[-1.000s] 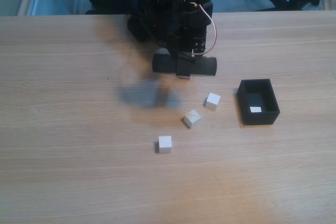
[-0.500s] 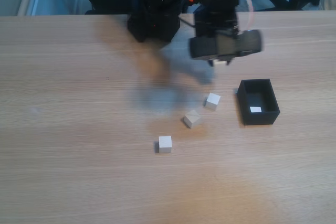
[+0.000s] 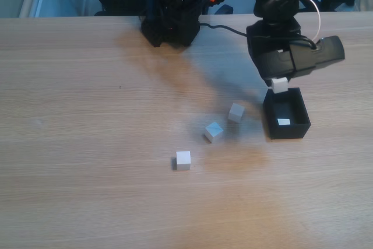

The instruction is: Pick blocks and place them in the box.

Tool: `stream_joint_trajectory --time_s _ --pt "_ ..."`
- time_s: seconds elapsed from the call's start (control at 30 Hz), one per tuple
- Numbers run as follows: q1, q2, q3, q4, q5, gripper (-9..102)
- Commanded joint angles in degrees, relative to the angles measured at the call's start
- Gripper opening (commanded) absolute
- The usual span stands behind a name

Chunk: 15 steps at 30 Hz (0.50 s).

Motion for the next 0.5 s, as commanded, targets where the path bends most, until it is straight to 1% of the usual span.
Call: stream_joint_trajectory --time_s 0.0,0.1,0.27,0.47 --pt "-0.4 -0.8 -3.2 -2.5 -0.7 7" --pt "-0.7 -1.5 -3.3 -3.3 -1.6 10" --pt "-0.7 -1.8 -3.3 -3.6 -3.4 11" --pt "2.8 1.7 -1.3 0.9 -3.5 7"
